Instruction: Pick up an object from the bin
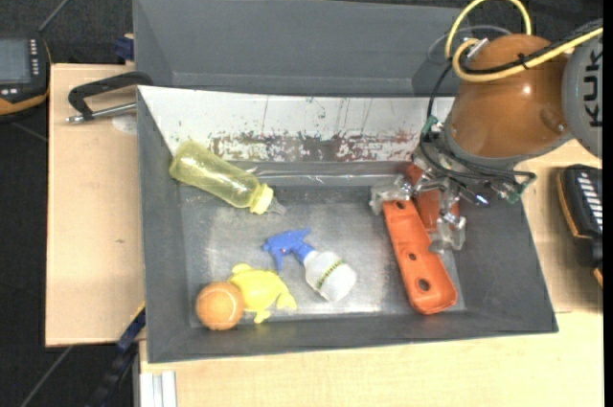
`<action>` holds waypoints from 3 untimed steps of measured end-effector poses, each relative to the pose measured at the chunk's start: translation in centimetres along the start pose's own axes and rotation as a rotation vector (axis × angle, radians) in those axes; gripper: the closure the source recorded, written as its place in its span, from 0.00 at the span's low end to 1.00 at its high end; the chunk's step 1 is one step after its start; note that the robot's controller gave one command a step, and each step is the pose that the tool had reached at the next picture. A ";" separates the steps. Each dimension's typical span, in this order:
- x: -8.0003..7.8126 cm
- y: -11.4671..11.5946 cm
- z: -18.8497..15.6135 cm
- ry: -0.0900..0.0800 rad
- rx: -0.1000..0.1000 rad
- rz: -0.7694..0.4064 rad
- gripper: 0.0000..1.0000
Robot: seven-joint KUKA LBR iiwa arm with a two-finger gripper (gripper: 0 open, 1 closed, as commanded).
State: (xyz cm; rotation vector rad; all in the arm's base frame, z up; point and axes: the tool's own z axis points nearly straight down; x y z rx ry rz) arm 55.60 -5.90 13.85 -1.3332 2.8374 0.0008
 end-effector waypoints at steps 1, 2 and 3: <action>-2.5 -2.4 6.1 -0.005 0.004 0.391 0.00; -3.3 -3.5 8.7 -0.013 0.008 0.422 1.00; -2.5 -3.0 7.9 -0.004 0.002 0.449 1.00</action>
Offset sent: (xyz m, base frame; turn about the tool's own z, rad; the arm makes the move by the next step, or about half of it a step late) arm 0.0316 -0.0032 -0.0685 0.4814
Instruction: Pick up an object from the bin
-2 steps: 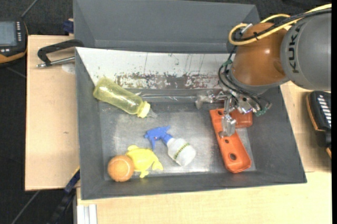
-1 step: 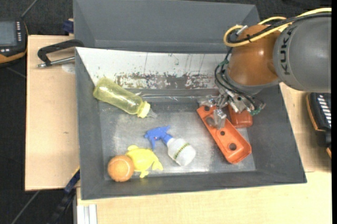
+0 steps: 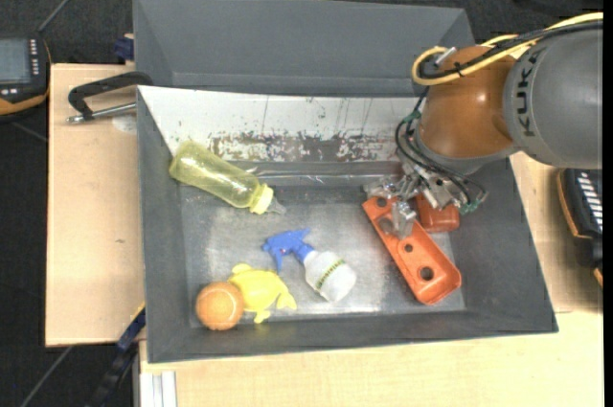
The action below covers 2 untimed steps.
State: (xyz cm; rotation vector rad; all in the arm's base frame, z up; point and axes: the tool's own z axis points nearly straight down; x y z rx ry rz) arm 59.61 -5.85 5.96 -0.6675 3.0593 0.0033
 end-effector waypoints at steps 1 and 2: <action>-0.1 0.0 -0.3 -0.002 0.001 0.000 1.00; -0.2 0.0 -0.9 -0.002 0.000 -0.008 1.00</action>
Offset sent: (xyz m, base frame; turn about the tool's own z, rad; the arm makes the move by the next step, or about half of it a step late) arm -0.0003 0.0002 0.0472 0.0000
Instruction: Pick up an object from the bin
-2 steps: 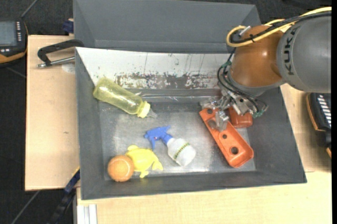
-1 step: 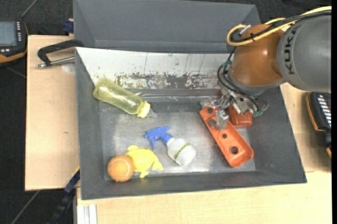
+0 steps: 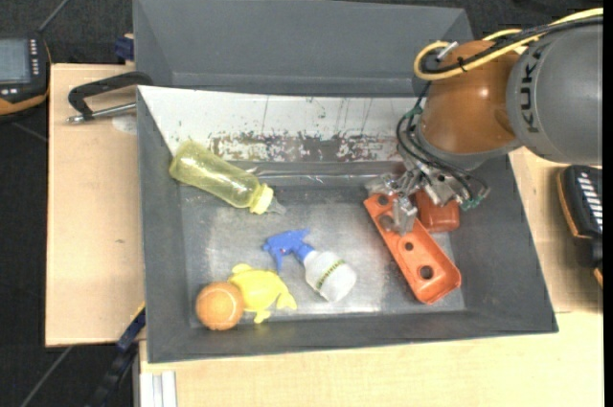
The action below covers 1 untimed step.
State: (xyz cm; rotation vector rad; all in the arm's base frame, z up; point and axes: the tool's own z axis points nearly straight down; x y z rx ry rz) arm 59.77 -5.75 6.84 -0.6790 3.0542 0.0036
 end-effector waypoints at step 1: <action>0.1 0.1 -1.6 0.003 -0.002 0.002 1.00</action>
Offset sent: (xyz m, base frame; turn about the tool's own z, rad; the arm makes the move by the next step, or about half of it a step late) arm -0.0001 0.0000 0.0306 0.0000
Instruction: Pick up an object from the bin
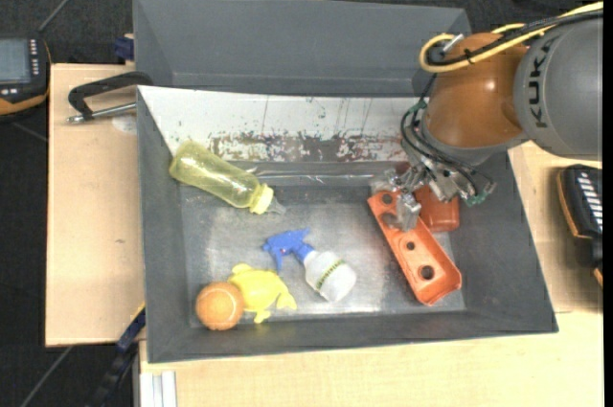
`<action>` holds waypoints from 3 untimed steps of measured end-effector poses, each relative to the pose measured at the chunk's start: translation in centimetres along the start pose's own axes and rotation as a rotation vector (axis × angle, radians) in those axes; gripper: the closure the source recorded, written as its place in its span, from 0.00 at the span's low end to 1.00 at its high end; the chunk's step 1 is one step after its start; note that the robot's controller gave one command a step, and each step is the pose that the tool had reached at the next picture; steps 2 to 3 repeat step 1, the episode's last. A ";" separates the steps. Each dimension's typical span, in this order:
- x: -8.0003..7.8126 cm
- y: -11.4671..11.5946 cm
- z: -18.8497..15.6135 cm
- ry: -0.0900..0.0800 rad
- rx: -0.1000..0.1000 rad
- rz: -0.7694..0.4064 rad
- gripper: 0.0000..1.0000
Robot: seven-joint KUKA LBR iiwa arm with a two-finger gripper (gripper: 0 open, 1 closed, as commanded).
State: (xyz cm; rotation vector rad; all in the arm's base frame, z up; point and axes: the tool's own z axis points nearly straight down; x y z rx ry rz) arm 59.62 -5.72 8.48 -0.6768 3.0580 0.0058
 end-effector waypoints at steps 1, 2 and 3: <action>-0.1 0.0 -2.2 -0.003 0.002 0.001 1.00; -0.1 0.0 -2.2 -0.003 0.002 0.001 1.00; -0.1 0.0 -2.2 -0.003 0.002 0.001 1.00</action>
Offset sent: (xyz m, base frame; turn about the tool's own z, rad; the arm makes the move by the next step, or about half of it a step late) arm 0.0000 0.0001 0.0663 0.0000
